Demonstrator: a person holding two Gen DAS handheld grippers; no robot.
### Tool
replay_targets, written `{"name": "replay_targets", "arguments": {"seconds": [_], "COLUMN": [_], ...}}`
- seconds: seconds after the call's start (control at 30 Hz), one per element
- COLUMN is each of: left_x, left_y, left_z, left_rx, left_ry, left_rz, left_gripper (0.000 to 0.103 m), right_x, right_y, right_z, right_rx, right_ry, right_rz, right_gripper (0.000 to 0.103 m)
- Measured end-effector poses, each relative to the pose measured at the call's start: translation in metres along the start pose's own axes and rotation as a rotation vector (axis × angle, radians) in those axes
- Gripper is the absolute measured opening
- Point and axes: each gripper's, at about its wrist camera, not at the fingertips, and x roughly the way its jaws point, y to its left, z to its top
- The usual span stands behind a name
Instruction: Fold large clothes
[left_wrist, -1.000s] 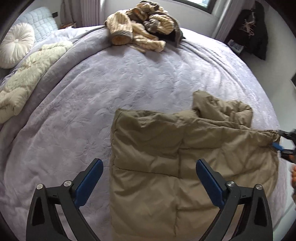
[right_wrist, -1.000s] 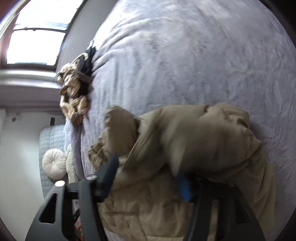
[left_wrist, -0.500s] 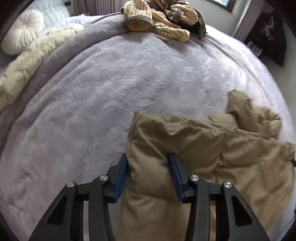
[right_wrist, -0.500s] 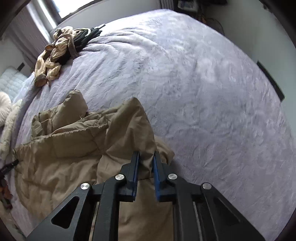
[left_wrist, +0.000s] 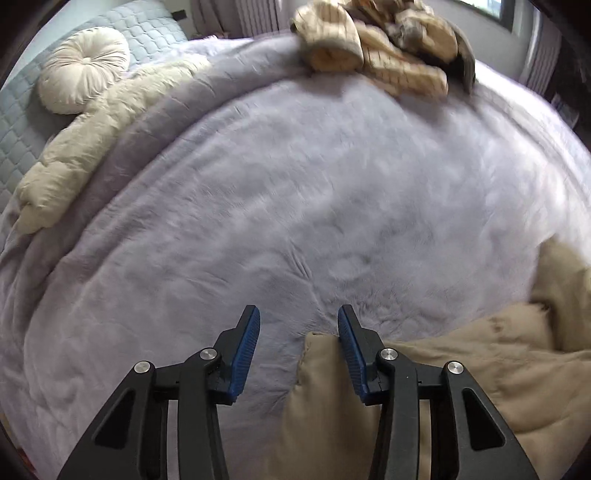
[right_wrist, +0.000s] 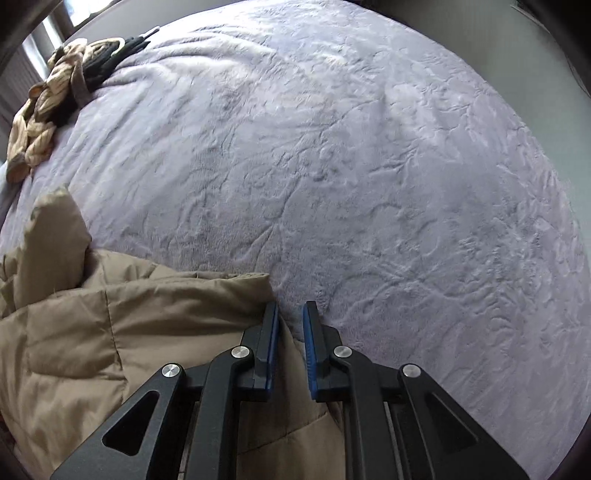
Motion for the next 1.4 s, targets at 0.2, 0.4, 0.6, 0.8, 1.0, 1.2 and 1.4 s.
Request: {"name": "replay_targets", "arguments": {"seconds": [0.2, 0.4, 0.6, 0.8, 1.0, 1.2, 1.4], "left_x": [-0.057, 0.012, 0.036, 0.018, -0.028, -0.072, -0.095], "left_y": [-0.004, -0.023, -0.026, -0.015, 0.005, 0.017, 0.01], "left_z": [-0.025, -0.041, -0.044, -0.033, -0.037, -0.068, -0.11], "left_rx": [0.134, 0.095, 0.056, 0.021, 0.032, 0.036, 0.063], "left_ry": [-0.046, 0.017, 0.025, 0.05, 0.037, 0.07, 0.119], "left_rz": [-0.17, -0.091, -0.091, -0.085, -0.067, -0.078, -0.111], "left_gripper": [0.048, 0.048, 0.048, 0.051, 0.051, 0.051, 0.051], "right_x": [-0.078, -0.035, 0.008, 0.005, -0.035, -0.082, -0.112], "right_y": [0.005, 0.028, 0.014, 0.02, 0.01, 0.008, 0.014], "right_z": [-0.013, -0.024, -0.025, -0.023, -0.028, -0.058, -0.104], "right_rx": [-0.044, -0.11, -0.037, -0.041, 0.021, 0.037, 0.042], "right_ry": [-0.19, -0.088, -0.07, -0.058, -0.073, -0.105, -0.063], "right_rz": [0.12, 0.125, 0.119, 0.091, 0.124, 0.187, 0.259], "right_gripper": [0.014, 0.014, 0.013, 0.014, 0.018, 0.027, 0.029]}}
